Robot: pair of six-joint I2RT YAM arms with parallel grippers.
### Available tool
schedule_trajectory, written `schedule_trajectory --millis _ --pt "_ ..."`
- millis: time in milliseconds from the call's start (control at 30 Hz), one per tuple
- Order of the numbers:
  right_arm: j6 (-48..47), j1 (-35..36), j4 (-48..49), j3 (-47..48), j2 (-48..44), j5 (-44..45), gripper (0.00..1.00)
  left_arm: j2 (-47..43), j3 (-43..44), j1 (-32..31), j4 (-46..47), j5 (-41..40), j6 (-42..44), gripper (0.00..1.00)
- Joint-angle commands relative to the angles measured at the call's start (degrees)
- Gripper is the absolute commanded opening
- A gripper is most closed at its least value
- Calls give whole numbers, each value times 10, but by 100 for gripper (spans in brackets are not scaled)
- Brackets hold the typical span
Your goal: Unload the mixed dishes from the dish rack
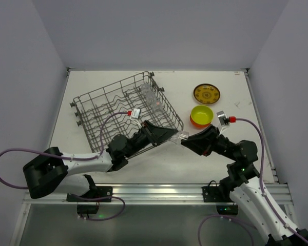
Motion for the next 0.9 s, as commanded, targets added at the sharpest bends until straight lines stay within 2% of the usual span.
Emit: schedule_trajectory --millis 0,33,67,100,167,200,233,267,333,367,400,433,467,533,567,667,733,867 --pt "-5 7 35 19 11 -10 22 4 24 -7 29 -10 11 0" --pt "-7 8 34 19 13 -8 16 6 24 -7 30 -10 11 0" --pt "-11 10 29 19 16 -4 4 6 27 -8 30 -10 13 0" --pt "-14 10 27 20 16 -2 0 10 29 -8 30 -10 13 0" --pt "-18 11 21 21 16 0 0 15 37 -7 29 6 14 0" --pt "-26 11 15 24 15 2 0 19 39 -8 18 11 18 9" --pt "-34 11 3 28 11 6 0 20 45 -8 9 16 23 25" --pt "-48 11 -49 35 -2 14 0 20 66 -6 -6 21 33 66" --pt "-106 11 -144 76 -20 77 0 8 106 -4 -152 22 91 100" --pt "-127 11 -257 94 -27 111 0 2 154 -4 -216 8 117 100" --pt "-158 11 -325 136 -38 192 0 -14 176 -4 -344 -47 165 100" --pt "-172 11 -445 161 -37 235 0 -23 197 -4 -409 -88 181 100" --pt "-198 11 -499 208 -23 273 0 -44 226 -4 -519 -186 199 100" --pt "-226 10 -629 249 6 334 0 -65 249 -4 -603 -276 204 100" --pt "-249 11 -660 264 24 344 0 -86 253 -4 -653 -343 206 100" --pt "-290 11 -735 299 120 348 0 -109 265 -4 -746 -407 213 100" --pt "-296 19 -784 309 147 385 0 -108 279 -4 -789 -416 218 100" --pt "-269 105 -853 341 200 471 0 -102 314 -4 -898 -412 250 100"
